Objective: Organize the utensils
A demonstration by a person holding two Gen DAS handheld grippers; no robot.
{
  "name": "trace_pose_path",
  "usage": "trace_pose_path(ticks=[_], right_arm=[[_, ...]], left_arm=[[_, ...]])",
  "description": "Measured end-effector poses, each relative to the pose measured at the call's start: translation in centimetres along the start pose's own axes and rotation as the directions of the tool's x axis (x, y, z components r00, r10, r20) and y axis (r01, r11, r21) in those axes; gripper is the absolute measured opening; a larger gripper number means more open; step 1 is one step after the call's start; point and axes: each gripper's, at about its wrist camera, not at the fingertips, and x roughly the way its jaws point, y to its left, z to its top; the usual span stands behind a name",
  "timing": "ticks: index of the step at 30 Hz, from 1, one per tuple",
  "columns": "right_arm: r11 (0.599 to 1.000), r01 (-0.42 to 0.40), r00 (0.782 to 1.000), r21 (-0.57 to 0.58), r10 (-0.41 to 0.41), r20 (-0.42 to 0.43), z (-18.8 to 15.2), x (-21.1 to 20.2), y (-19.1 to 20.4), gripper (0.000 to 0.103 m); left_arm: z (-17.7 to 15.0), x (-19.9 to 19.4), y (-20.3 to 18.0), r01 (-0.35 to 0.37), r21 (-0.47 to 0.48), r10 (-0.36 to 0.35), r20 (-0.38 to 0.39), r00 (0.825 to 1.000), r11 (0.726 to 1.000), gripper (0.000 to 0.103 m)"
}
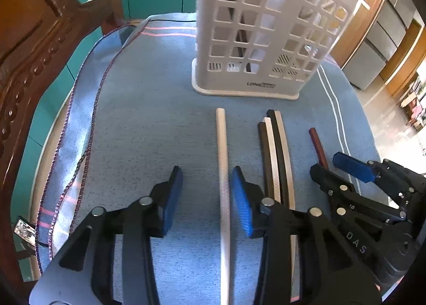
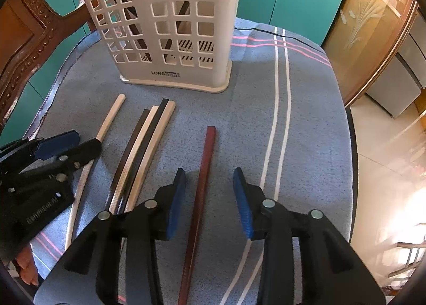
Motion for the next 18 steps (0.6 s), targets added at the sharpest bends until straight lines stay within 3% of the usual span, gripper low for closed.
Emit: trace_pose_path(ticks=[5,11,18], right_arm=[[1.000,-0.004,1.000,0.002,0.004,0.002,-0.1,0.1,0.0,0.039],[1.000,-0.001,1.000,0.008,0.001,0.009,-0.3,0.2,0.1,0.042],[1.000,-0.018,1.000,0.005,0.018,0.020,-0.1,0.4,0.2,0.042]], left_arm=[[-0.5,0.0,-1.9,-0.067,0.056,0.067,0.011,0.998,0.996,0.044],[0.4,0.6,-2.5,-0.083,0.076,0.082,0.017,0.996,0.994,0.044],[0.3,0.5,-2.6,-0.047,0.077,0.047,0.010,0.999,0.996,0.026]])
